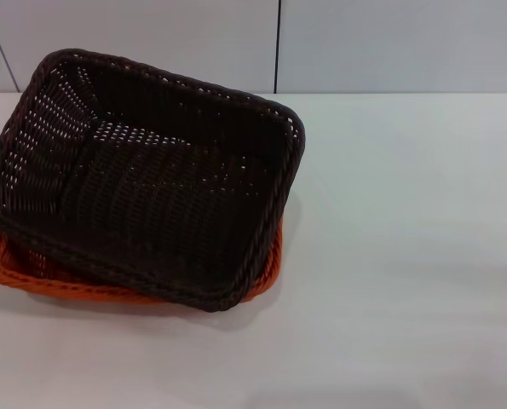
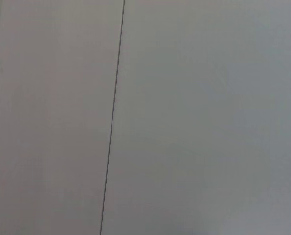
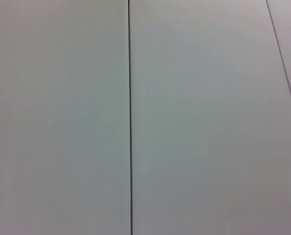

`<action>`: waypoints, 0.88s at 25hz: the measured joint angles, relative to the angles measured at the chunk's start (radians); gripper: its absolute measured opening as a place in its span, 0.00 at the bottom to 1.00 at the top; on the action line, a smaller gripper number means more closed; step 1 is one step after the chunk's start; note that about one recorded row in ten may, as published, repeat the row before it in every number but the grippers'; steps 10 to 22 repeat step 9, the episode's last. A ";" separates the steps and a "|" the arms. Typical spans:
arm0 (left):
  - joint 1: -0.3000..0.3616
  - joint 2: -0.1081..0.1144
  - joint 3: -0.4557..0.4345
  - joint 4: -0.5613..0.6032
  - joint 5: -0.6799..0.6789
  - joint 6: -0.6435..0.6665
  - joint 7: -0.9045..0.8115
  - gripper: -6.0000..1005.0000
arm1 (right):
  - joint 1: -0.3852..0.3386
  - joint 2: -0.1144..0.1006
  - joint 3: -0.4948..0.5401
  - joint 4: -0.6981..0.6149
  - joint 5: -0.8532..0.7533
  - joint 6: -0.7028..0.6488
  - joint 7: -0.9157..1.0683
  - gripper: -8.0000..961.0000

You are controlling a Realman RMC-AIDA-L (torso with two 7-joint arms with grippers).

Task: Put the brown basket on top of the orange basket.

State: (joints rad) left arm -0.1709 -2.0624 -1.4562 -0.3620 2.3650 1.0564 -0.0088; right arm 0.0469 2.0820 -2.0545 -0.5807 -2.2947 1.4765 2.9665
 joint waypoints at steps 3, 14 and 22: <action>-0.003 0.001 -0.004 0.000 0.001 0.003 0.002 0.78 | 0.005 0.000 0.000 0.008 0.001 0.002 -0.002 0.73; -0.005 0.002 -0.028 0.003 0.005 0.007 0.009 0.78 | 0.020 0.000 -0.005 0.015 0.003 0.005 -0.007 0.73; -0.005 0.002 -0.028 0.003 0.005 0.007 0.009 0.78 | 0.020 0.000 -0.005 0.015 0.003 0.005 -0.007 0.73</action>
